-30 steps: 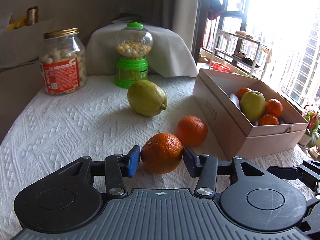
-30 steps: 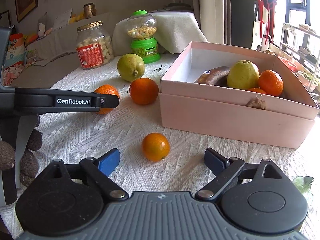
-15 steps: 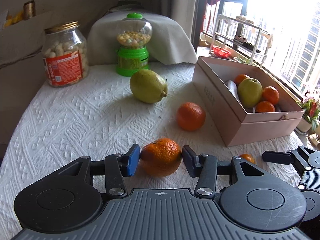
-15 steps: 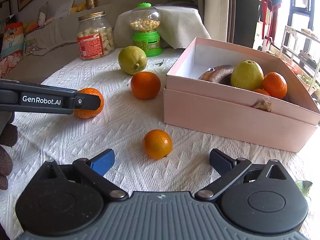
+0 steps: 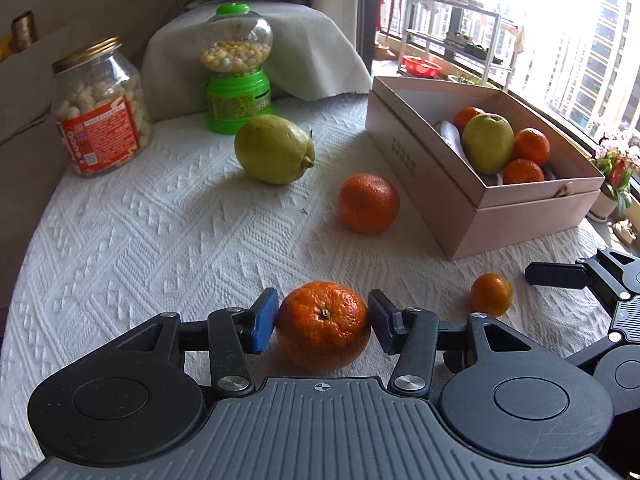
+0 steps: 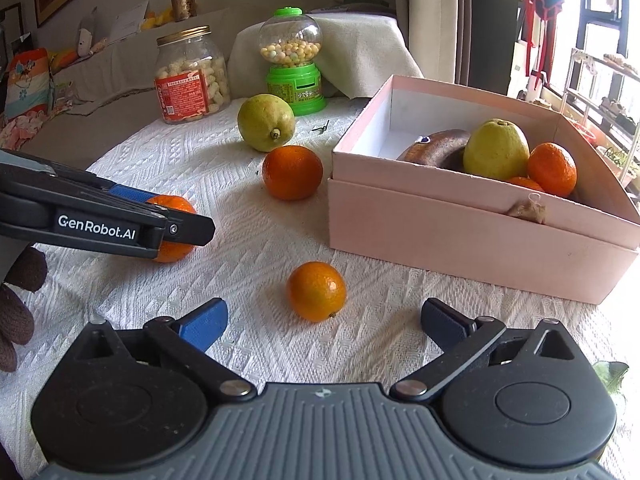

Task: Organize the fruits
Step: 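Grasp an orange tangerine with the left gripper and lift it, then grasp the yellow-green pear with the right gripper while the left gripper holds the tangerine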

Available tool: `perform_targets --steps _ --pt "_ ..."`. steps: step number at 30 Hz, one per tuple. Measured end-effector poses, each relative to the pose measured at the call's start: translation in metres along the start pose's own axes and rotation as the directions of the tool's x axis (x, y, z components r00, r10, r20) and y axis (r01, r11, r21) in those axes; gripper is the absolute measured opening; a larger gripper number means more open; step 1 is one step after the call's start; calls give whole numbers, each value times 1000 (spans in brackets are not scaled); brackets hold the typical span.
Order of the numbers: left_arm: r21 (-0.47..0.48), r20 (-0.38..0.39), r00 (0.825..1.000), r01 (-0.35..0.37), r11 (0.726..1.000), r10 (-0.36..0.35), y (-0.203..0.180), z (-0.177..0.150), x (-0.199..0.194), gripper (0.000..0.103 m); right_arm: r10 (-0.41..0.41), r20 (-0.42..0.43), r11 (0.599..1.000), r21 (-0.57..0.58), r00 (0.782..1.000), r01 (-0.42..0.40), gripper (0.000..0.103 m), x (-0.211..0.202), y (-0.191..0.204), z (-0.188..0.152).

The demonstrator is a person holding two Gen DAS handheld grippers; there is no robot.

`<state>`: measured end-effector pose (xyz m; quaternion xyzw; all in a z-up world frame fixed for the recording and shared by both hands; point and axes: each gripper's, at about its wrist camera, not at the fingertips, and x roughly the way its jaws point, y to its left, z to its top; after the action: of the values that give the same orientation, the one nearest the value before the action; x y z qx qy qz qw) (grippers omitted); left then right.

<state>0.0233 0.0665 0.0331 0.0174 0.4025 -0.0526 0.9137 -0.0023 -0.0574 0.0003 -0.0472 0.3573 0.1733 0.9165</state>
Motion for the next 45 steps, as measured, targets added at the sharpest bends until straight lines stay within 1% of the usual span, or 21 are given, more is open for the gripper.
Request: perform_targets --steps 2,7,12,16,18,21,23,25,28,29,30,32,34,37,40,41,43,45 --pt "13 -5 1000 -6 1000 6 -2 1 1 55 -2 -1 1000 -3 1000 2 103 0 1 0" --pt "4 -25 1000 -16 1000 16 -4 4 1 55 10 4 1000 11 1000 -10 103 0 -2 0" --pt "30 -25 999 -30 999 31 -9 2 -5 54 5 1 1000 4 1000 -5 103 0 -2 0" --pt "17 -23 1000 -19 1000 19 -6 1 -8 54 14 3 1000 13 1000 -14 103 -1 -4 0" --pt "-6 -5 1000 -10 1000 10 -3 0 -9 54 18 3 999 30 1000 -18 103 -3 -7 2" --pt "-47 56 998 20 999 -17 3 2 -9 54 69 25 997 45 997 -70 103 -7 -13 3" --pt "-61 95 995 27 998 -21 3 3 -14 53 50 52 996 67 997 -53 103 -12 -16 4" --pt "-52 128 991 54 997 -46 2 2 -20 53 43 70 997 54 997 -47 103 -19 -18 5" --pt "-21 142 989 49 999 -45 -6 0 -25 53 68 108 995 63 992 -75 103 -28 -26 -2" --pt "-21 144 989 46 999 -43 -7 -1 -27 53 67 104 993 88 992 -77 103 -27 -31 -5" --pt "-21 146 988 48 999 -44 -8 -2 -29 53 62 83 991 111 995 -71 103 -25 -35 -5" --pt "-19 146 988 49 999 -46 -8 -5 -31 53 64 55 989 133 996 -71 101 -21 -42 -3" --pt "-29 135 991 28 999 -24 -6 -5 -31 53 55 50 991 116 997 -61 100 -21 -45 0" --pt "-55 113 994 11 998 -4 0 -4 -32 52 9 39 997 73 999 -12 99 -24 -43 8" --pt "-61 105 994 -5 998 11 6 -7 -28 52 -29 25 999 -19 999 29 99 -30 -38 18" --pt "-69 107 994 -7 998 14 7 -8 -26 55 -32 33 998 -45 999 34 99 -32 -35 21" --pt "-88 117 993 12 996 -2 9 -9 -23 56 -29 67 997 -70 997 34 99 -37 -31 25" --pt "-89 109 994 38 995 -28 9 -7 -19 56 -11 99 998 -67 995 18 99 -41 -26 32"
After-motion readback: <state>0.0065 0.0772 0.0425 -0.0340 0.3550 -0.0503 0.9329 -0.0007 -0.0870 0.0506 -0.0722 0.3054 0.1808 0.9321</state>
